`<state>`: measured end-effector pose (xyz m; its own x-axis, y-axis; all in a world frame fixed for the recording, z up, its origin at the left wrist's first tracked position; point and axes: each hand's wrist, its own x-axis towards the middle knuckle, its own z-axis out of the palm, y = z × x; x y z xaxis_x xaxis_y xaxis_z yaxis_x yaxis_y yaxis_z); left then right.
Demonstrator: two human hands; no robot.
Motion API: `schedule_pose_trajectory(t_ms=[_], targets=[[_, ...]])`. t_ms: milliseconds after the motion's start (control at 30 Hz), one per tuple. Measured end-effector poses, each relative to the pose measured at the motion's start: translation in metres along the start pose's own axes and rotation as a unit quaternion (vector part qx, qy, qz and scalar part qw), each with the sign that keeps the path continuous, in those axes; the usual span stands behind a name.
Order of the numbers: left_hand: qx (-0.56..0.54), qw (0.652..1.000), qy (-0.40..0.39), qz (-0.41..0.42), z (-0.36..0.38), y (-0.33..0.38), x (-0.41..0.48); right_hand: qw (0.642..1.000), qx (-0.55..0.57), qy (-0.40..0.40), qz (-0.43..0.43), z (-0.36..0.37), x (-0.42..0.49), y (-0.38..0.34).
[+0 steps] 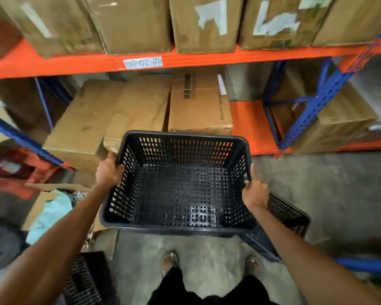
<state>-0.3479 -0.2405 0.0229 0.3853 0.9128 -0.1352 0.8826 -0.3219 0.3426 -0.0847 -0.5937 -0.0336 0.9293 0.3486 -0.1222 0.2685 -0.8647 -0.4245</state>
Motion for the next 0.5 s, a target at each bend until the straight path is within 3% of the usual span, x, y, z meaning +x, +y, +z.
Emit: schedule_pose_trajectory(t_ms=[200,500], targets=[[-0.013,0.999,-0.026,-0.022,0.008,-0.076,0.049,0.999,-0.023,-0.02,0.037,0.061,-0.022,-0.061],[-0.028,0.996,-0.074,-0.039,0.042,-0.121,0.094,0.998,-0.032,-0.004,0.059,0.108,-0.018,-0.094]])
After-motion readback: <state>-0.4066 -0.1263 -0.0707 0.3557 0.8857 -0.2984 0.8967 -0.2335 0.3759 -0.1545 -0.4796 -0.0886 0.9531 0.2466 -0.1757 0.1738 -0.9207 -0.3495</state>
